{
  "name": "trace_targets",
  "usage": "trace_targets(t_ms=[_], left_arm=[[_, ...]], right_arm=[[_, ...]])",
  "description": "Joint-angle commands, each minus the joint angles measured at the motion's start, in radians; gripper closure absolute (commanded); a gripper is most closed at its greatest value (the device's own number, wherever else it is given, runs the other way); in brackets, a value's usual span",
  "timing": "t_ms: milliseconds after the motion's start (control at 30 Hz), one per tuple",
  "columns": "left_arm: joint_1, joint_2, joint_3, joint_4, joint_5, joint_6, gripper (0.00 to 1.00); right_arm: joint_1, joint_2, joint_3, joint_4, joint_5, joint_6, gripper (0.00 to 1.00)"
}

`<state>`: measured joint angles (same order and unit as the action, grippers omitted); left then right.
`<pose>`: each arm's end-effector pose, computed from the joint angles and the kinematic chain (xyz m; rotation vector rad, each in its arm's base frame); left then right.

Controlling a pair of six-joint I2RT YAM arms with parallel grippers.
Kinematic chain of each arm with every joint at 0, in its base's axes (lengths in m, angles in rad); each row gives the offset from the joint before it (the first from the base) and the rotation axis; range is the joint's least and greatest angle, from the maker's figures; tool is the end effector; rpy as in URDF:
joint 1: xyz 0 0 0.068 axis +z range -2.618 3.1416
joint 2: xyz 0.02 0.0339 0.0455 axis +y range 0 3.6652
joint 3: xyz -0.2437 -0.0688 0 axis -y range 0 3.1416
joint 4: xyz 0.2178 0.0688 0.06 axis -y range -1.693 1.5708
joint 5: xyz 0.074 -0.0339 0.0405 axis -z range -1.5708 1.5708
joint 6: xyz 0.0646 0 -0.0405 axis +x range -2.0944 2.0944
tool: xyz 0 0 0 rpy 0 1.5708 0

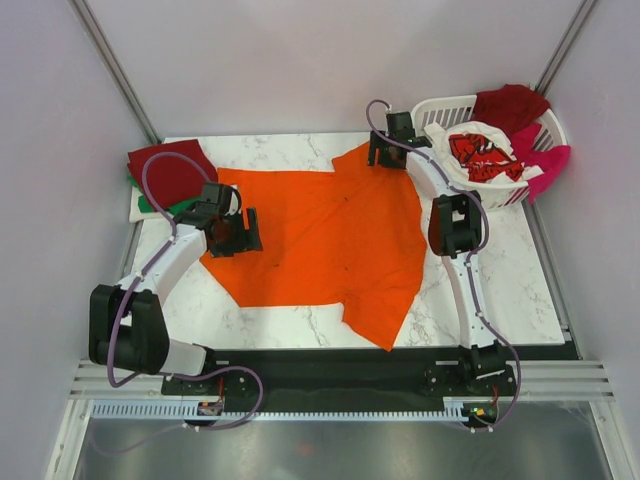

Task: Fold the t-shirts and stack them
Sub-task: Flatten the tshirt out

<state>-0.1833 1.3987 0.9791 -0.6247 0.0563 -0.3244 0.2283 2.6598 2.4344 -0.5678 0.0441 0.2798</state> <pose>0.2660 -0.0530 0.1999 -0.1658 2.6296 -0.2501 0.5450 0.1237 0.1375 0.0825 2.3701 0.1935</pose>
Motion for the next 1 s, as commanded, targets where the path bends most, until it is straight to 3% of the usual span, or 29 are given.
trace_targets(t_ms=[0,200,333,433,567,633,967], left_arm=[[-0.008,-0.012,-0.002,0.033,0.027,-0.013,0.15],[-0.013,-0.006,0.001,0.034,0.024,-0.013,0.16],[-0.013,-0.029,-0.005,0.033,-0.044,-0.021,0.16],[-0.012,-0.062,-0.019,0.007,-0.166,-0.062,0.16],[-0.01,-0.122,-0.039,-0.023,-0.217,-0.181,0.17],[-0.01,-0.164,-0.08,-0.033,-0.225,-0.24,0.17],[0.001,-0.265,-0.315,0.026,-0.234,-0.547,0.25]], right_arm=[[-0.003,0.057,0.035,0.063,0.043,-0.019,0.14],[-0.003,0.078,0.061,0.187,-0.003,-0.016,0.11],[0.002,-0.101,-0.081,0.284,-0.094,-0.002,0.02],[0.017,-0.251,-0.189,0.345,-0.177,-0.002,0.02],[0.052,-0.408,-0.225,0.338,-0.263,0.021,0.02],[0.075,-0.523,-0.311,0.336,-0.279,0.041,0.02],[0.183,-1.01,-1.04,0.39,-0.314,0.208,0.02]])
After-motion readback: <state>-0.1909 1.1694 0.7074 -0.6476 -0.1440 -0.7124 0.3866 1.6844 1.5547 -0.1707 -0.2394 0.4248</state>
